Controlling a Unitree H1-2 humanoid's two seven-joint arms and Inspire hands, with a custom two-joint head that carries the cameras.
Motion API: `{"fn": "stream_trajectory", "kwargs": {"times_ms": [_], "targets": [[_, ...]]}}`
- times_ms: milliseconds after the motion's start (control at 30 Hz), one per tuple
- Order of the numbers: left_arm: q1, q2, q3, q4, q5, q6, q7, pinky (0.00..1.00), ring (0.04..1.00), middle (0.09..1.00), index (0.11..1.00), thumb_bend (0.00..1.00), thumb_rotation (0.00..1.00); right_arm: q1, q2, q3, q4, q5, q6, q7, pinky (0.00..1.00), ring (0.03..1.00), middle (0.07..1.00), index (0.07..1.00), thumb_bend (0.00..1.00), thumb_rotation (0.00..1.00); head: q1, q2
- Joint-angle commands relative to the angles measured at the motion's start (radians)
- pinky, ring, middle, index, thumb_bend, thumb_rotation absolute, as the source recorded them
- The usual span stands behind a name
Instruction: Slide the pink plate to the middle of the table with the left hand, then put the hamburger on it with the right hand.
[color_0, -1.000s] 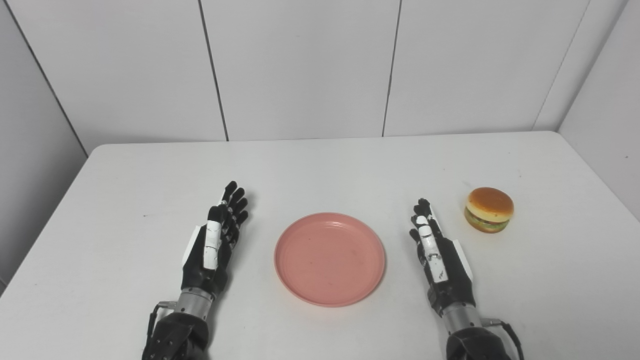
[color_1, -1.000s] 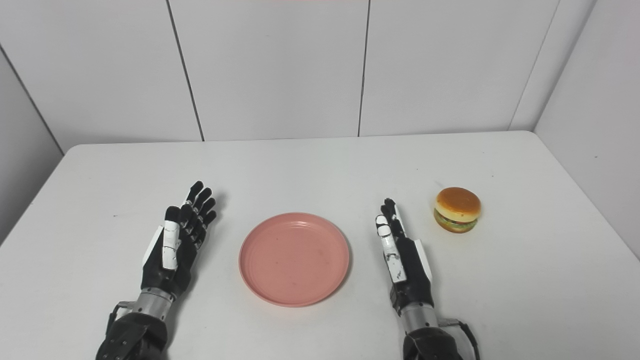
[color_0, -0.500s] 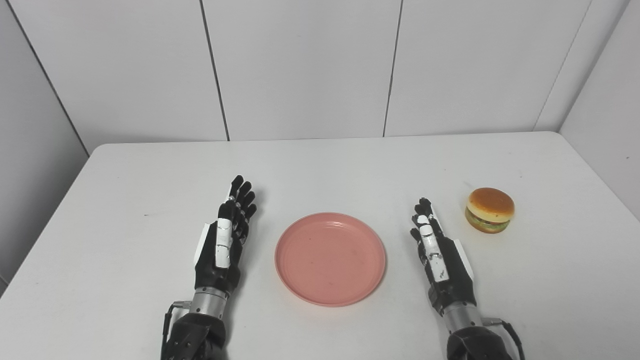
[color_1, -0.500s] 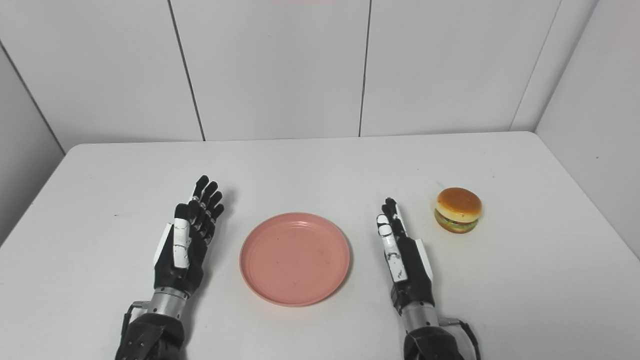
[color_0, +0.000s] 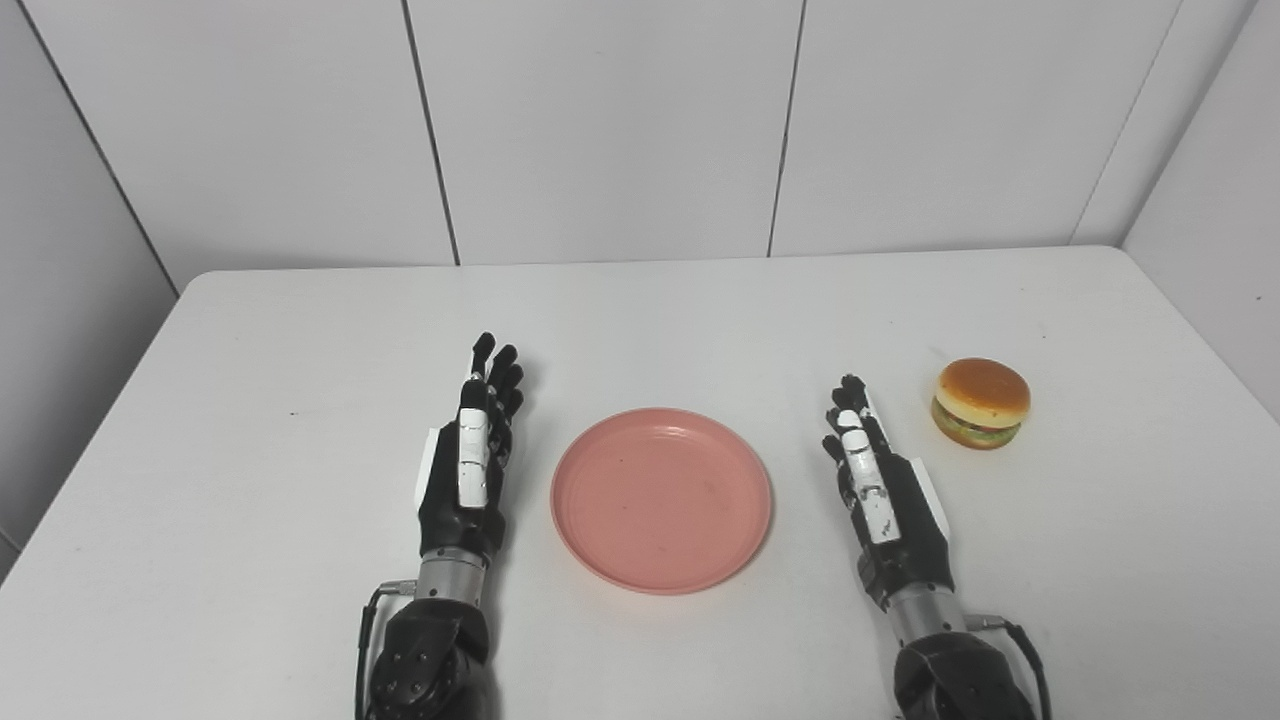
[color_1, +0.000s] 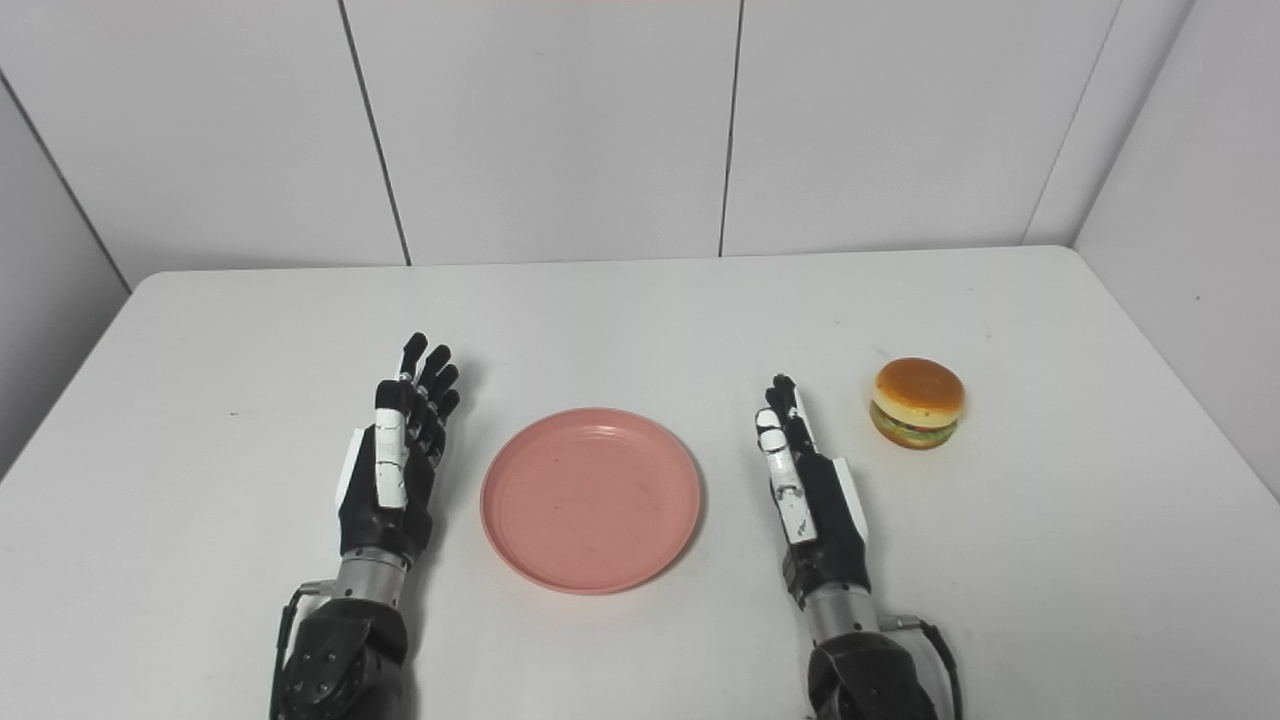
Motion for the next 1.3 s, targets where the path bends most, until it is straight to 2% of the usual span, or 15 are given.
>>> {"fn": "stream_trajectory", "kwargs": {"times_ms": [0, 67, 133, 300, 533, 600, 733, 833, 867, 900, 933, 967, 1000, 1100, 1267], "targets": [[0.008, -0.008, -0.006, 0.014, 0.013, 0.019, 0.013, 1.00, 0.973, 0.963, 0.970, 0.81, 1.00, -0.031, 0.000, -0.002, -0.042, 0.010, 0.002, 0.005, 1.00, 1.000, 1.000, 1.000, 0.60, 0.91, 0.000, 0.000], [0.009, -0.009, -0.005, 0.014, 0.018, 0.025, 0.022, 1.00, 0.959, 0.949, 0.958, 0.81, 1.00, -0.029, 0.000, -0.002, -0.045, 0.010, 0.003, 0.004, 1.00, 1.000, 1.000, 1.000, 0.61, 0.91, 0.000, 0.001], [0.012, -0.015, -0.001, 0.012, 0.037, 0.031, 0.047, 0.95, 0.918, 0.910, 0.921, 0.79, 1.00, -0.025, -0.003, 0.002, -0.054, 0.004, 0.000, 0.006, 1.00, 1.000, 1.000, 1.000, 0.59, 0.93, -0.003, 0.002], [0.018, -0.021, -0.004, 0.014, 0.071, 0.032, 0.087, 0.90, 0.872, 0.871, 0.888, 0.76, 1.00, -0.021, -0.011, 0.001, -0.134, -0.003, 0.017, 0.003, 1.00, 0.995, 1.000, 1.000, 0.59, 0.96, -0.012, 0.002], [0.023, -0.017, -0.019, 0.010, 0.107, 0.045, 0.095, 0.83, 0.822, 0.835, 0.839, 0.77, 1.00, -0.031, -0.038, -0.041, -0.280, 0.010, 0.000, -0.008, 1.00, 0.971, 0.983, 0.978, 0.64, 0.89, -0.039, -0.006], [0.026, -0.016, -0.024, 0.002, 0.109, 0.057, 0.090, 0.84, 0.825, 0.839, 0.841, 0.77, 1.00, -0.041, -0.059, -0.053, -0.310, -0.005, 0.002, -0.008, 1.00, 0.975, 0.985, 0.980, 0.64, 0.91, -0.046, -0.009], [0.030, -0.007, -0.028, 0.002, 0.093, 0.056, 0.071, 0.85, 0.845, 0.854, 0.853, 0.76, 1.00, -0.065, -0.094, -0.079, -0.345, -0.004, 0.032, -0.014, 1.00, 0.980, 0.990, 0.982, 0.67, 0.92, -0.099, -0.029], [0.033, 0.002, -0.025, 0.003, 0.083, 0.060, 0.059, 0.85, 0.853, 0.859, 0.856, 0.77, 1.00, -0.081, -0.119, -0.100, -0.342, -0.011, 0.030, -0.019, 1.00, 0.977, 0.981, 0.973, 0.69, 0.91, -0.170, -0.047], [0.033, 0.007, -0.023, 0.003, 0.077, 0.061, 0.054, 0.85, 0.854, 0.859, 0.856, 0.77, 1.00, -0.086, -0.123, -0.106, -0.335, -0.011, 0.022, -0.021, 1.00, 0.976, 0.979, 0.971, 0.69, 0.90, -0.224, -0.062], [0.034, 0.011, -0.021, 0.003, 0.073, 0.062, 0.051, 0.85, 0.857, 0.860, 0.856, 0.78, 1.00, -0.088, -0.125, -0.109, -0.330, -0.011, 0.016, -0.023, 1.00, 0.977, 0.978, 0.969, 0.70, 0.89, -0.224, -0.062], [0.033, 0.022, -0.019, 0.011, 0.063, 0.054, 0.040, 0.85, 0.858, 0.860, 0.856, 0.79, 1.00, -0.093, -0.126, -0.109, -0.321, -0.023, 0.008, -0.028, 1.00, 0.977, 0.978, 0.969, 0.70, 0.88, -0.304, -0.084], [0.033, 0.030, -0.017, 0.017, 0.055, 0.048, 0.032, 0.86, 0.864, 0.864, 0.862, 0.79, 1.00, -0.096, -0.126, -0.109, -0.315, -0.032, 0.002, -0.032, 0.99, 0.976, 0.974, 0.968, 0.70, 0.89, -0.304, -0.084], [0.031, 0.039, -0.013, 0.025, 0.047, 0.042, 0.025, 0.87, 0.867, 0.867, 0.865, 0.80, 1.00, -0.100, -0.123, -0.105, -0.308, -0.042, -0.002, -0.036, 0.99, 0.975, 0.972, 0.967, 0.69, 0.89, -0.352, -0.098], [0.024, 0.054, 0.001, 0.054, 0.026, 0.024, 0.014, 0.87, 0.865, 0.860, 0.860, 0.81, 1.00, -0.107, -0.114, -0.095, -0.295, -0.077, -0.009, -0.052, 0.99, 0.971, 0.965, 0.963, 0.67, 0.88, -0.381, -0.110], [-0.008, 0.079, 0.021, 0.163, -0.004, -0.071, -0.010, 0.85, 0.842, 0.837, 0.830, 0.78, 1.00, -0.118, -0.112, -0.108, -0.277, -0.114, -0.009, -0.078, 0.99, 0.975, 0.961, 0.959, 0.68, 0.84, -0.406, -0.123]]}}
